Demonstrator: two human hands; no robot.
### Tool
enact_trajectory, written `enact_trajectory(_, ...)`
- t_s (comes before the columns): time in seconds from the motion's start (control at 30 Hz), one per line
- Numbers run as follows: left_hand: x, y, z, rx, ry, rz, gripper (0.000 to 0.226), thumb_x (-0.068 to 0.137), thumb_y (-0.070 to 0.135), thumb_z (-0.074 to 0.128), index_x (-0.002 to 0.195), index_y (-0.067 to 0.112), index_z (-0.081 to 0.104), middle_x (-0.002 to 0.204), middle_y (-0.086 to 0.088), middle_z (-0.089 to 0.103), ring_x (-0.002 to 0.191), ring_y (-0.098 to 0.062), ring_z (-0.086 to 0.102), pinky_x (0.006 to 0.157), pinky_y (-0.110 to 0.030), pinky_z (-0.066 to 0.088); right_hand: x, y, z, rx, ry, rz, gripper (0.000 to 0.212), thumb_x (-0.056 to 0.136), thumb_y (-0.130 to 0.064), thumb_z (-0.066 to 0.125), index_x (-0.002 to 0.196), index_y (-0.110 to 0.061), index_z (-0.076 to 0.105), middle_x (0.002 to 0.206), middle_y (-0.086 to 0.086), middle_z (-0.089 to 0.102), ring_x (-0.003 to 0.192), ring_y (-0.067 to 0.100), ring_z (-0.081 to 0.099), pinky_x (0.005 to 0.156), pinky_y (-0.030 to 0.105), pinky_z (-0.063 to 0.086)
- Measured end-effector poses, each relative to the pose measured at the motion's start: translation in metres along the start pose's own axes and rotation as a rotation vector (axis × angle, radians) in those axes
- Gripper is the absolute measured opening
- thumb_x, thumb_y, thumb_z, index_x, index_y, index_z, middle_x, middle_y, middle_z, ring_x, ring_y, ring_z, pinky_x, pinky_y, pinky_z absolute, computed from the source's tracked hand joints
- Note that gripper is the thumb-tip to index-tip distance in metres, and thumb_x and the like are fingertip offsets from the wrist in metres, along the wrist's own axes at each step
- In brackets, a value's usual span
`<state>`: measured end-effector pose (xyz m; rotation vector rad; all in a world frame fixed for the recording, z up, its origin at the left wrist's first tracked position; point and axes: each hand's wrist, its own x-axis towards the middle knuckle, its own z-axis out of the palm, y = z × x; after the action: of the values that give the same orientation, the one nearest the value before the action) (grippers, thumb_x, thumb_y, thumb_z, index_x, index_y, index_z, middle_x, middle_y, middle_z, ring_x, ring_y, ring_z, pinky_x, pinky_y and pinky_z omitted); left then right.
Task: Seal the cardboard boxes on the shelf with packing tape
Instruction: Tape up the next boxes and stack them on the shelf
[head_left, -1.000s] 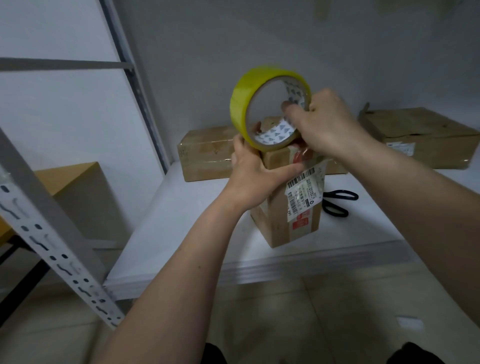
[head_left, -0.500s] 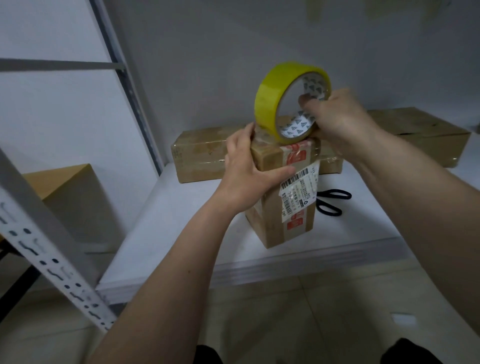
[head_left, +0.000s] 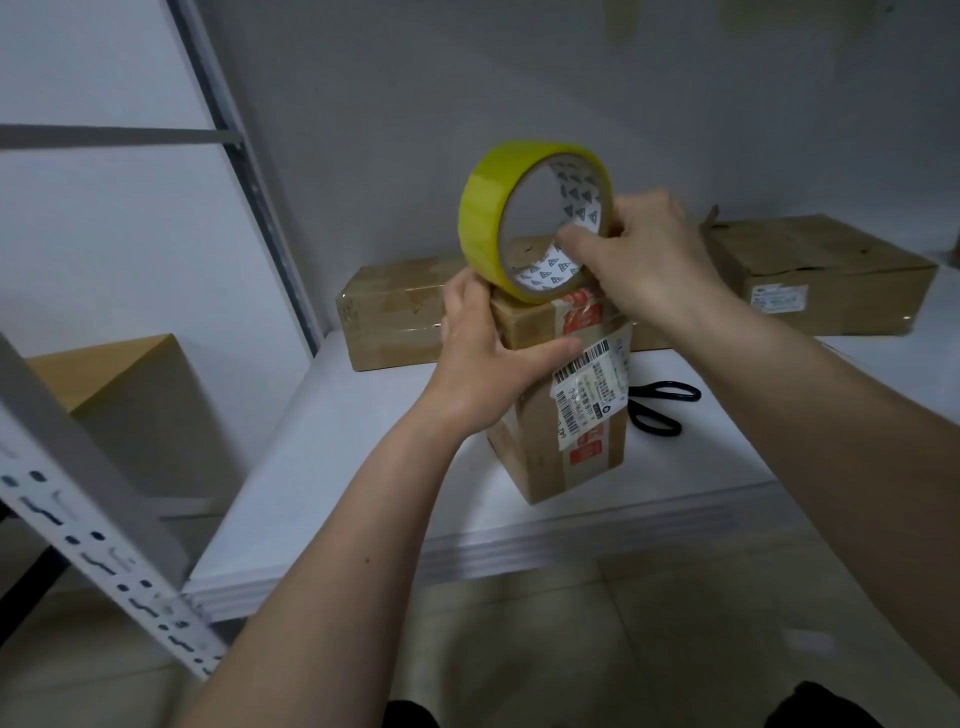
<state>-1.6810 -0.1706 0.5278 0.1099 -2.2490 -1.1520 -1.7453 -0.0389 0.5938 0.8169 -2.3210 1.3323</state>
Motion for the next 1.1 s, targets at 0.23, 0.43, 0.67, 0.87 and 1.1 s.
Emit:
enact_trajectory(0.23, 0.0, 0.002, -0.001, 0.026, -0.004, -0.013, 0.084, 0.07, 0.033, 0.088, 0.135, 0.028, 0.035, 0.138, 0.007, 0.027, 0.136, -0.013, 0.033, 0.116, -0.036, 0.032, 0.0, 0.007, 0.004, -0.111, 0.064, -0.069, 0.037, 0.097, -0.038, 0.048, 0.08, -0.008, 0.063, 0.078, 0.007, 0.065, 0.07, 0.023, 0.059, 0.057, 0.031, 0.041)
enact_trajectory(0.43, 0.0, 0.006, -0.003, 0.062, -0.018, -0.011, 0.105, 0.072, 0.031, 0.086, 0.154, 0.016, 0.022, 0.146, 0.002, 0.024, 0.137, -0.011, 0.031, 0.117, -0.031, 0.029, 0.006, 0.015, 0.0, -0.003, 0.127, 0.03, 0.048, 0.097, -0.032, 0.047, 0.055, -0.009, 0.046, 0.059, 0.009, 0.052, 0.058, 0.026, 0.05, 0.053, 0.033, 0.034)
enact_trajectory(0.67, -0.003, 0.007, -0.004, 0.032, -0.016, -0.017, 0.107, 0.073, 0.032, 0.085, 0.155, 0.016, 0.018, 0.136, 0.007, 0.027, 0.128, -0.008, 0.036, 0.111, -0.032, 0.04, 0.003, 0.023, -0.002, 0.469, 0.166, 0.227, 0.033, 0.092, -0.022, 0.062, 0.099, 0.009, 0.066, 0.101, 0.016, 0.07, 0.093, 0.027, 0.068, 0.085, 0.052, 0.054)
enact_trajectory(0.87, -0.002, 0.006, -0.002, 0.055, 0.008, -0.003, 0.101, 0.072, 0.027, 0.086, 0.152, 0.017, 0.026, 0.132, 0.008, 0.027, 0.124, -0.003, 0.036, 0.097, -0.003, 0.034, 0.004, 0.022, 0.006, 0.44, -0.089, 0.254, 0.009, 0.08, -0.019, 0.073, 0.076, -0.021, 0.065, 0.081, -0.001, 0.071, 0.068, 0.01, 0.068, 0.069, 0.029, 0.057)
enact_trajectory(1.1, 0.0, 0.008, -0.004, 0.075, -0.019, -0.033, 0.108, 0.073, 0.031, 0.085, 0.156, 0.016, 0.017, 0.146, 0.004, 0.023, 0.13, -0.004, 0.032, 0.104, -0.01, 0.025, 0.012, 0.027, -0.003, 0.404, -0.005, 0.227, 0.004, 0.076, -0.025, 0.064, 0.075, -0.022, 0.066, 0.088, 0.001, 0.073, 0.085, 0.024, 0.07, 0.081, 0.051, 0.056)
